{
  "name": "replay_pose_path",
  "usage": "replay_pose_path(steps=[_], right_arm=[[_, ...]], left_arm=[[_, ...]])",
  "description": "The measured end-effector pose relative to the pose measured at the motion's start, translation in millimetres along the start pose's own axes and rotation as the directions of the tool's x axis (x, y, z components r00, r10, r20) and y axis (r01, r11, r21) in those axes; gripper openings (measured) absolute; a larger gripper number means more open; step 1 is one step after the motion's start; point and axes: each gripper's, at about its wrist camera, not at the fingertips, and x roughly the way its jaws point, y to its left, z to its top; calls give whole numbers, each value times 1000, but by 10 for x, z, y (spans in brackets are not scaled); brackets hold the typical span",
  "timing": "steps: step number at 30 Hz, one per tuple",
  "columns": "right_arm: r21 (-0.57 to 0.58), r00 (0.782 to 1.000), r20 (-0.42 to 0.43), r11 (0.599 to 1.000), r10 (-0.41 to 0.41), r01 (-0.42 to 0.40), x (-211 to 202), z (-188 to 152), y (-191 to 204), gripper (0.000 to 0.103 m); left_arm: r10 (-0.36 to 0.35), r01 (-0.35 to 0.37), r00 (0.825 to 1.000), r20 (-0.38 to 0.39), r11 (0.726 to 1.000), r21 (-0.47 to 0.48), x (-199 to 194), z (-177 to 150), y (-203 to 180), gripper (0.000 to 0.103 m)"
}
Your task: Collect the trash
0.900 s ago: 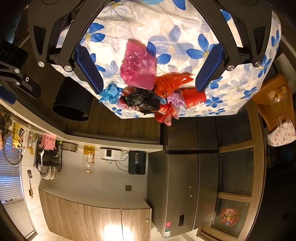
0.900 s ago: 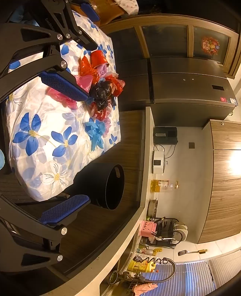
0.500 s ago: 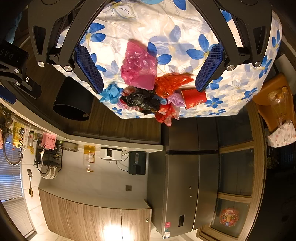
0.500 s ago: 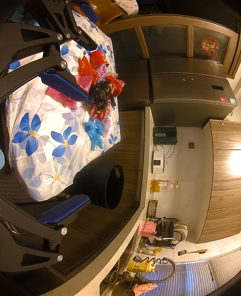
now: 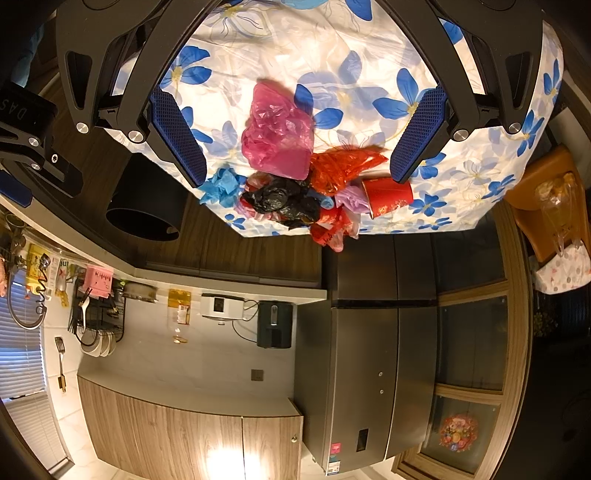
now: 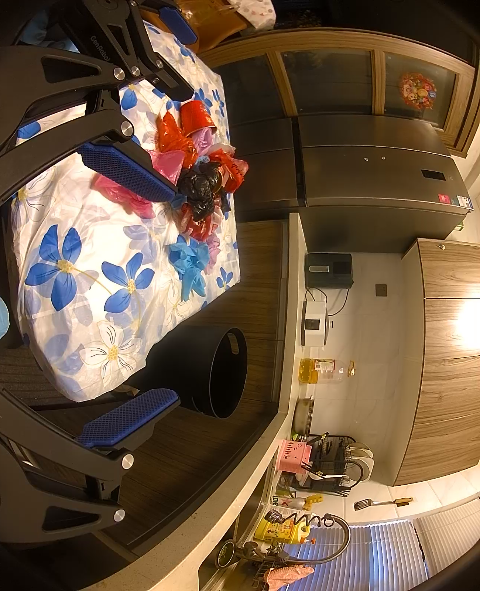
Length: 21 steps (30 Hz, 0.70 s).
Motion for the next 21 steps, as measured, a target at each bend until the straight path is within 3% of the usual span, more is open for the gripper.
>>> replay_pose_path(steps=[21], right_arm=[[0, 1000, 2, 1000, -1, 1, -13, 12, 3, 98]], left_arm=[[1, -1, 1000, -1, 1000, -2, -4, -9, -15, 98]])
